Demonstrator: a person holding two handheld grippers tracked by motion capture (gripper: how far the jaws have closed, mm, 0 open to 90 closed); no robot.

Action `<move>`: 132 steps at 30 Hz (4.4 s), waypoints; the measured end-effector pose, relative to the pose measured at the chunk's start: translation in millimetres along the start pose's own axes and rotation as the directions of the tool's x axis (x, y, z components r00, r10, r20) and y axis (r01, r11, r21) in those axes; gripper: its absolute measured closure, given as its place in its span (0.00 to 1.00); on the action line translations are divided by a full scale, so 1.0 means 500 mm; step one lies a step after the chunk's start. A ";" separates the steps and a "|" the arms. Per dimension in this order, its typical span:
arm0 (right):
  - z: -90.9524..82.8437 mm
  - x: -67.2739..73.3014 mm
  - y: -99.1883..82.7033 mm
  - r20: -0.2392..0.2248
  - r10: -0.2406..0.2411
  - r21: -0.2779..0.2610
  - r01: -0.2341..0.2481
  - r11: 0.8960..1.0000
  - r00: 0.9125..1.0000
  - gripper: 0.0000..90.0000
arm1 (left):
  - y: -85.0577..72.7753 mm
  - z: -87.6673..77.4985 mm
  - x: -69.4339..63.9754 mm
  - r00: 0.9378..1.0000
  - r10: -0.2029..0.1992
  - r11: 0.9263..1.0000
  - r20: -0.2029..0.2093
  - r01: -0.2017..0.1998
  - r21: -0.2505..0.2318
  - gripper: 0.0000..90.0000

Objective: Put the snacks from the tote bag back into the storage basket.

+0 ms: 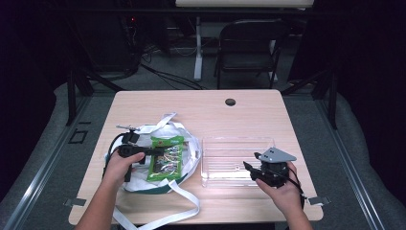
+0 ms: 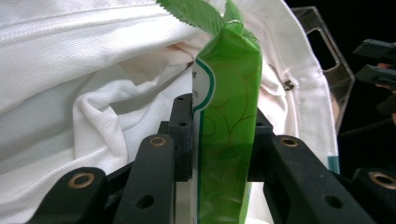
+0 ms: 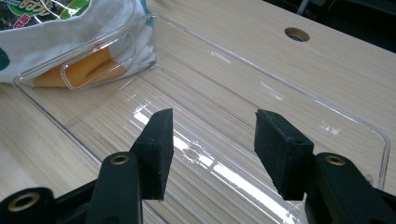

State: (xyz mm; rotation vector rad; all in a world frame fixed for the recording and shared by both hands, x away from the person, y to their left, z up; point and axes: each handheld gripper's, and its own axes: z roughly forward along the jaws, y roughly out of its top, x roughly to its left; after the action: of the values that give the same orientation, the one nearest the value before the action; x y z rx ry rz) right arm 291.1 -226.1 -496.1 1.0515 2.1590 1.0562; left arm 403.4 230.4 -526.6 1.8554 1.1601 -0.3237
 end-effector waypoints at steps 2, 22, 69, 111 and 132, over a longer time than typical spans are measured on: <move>-0.001 0.000 0.000 0.001 0.002 -0.005 -0.002 1.000 1.000 0.53 | 0.000 -0.002 0.001 1.000 -0.002 1.000 0.002 0.002 -0.001 0.80; -0.002 -0.002 0.000 0.006 -0.004 -0.014 0.004 1.000 1.000 0.53 | 0.001 -0.018 -0.005 0.999 0.038 0.999 -0.001 -0.038 0.016 0.81; 0.000 0.010 0.005 0.010 -0.133 0.005 0.133 0.991 0.991 0.60 | 0.020 -0.077 -0.111 0.956 0.279 0.928 -0.093 -0.293 -0.229 0.81; -0.007 0.029 0.073 -0.103 -0.209 0.019 0.212 0.977 0.972 0.63 | 0.018 -0.051 -0.197 0.918 0.392 0.882 -0.057 -0.392 -0.262 0.81; 0.001 0.034 0.193 -0.273 -0.333 0.096 0.369 0.924 0.903 0.62 | 0.014 -0.033 -0.213 0.911 0.411 0.879 -0.028 -0.404 -0.251 0.81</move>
State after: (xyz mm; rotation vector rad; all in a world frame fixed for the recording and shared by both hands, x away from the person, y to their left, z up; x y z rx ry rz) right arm 322.1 -173.7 -419.5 0.5696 2.5413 0.9089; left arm 349.2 179.8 -447.8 1.8054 0.7240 0.0403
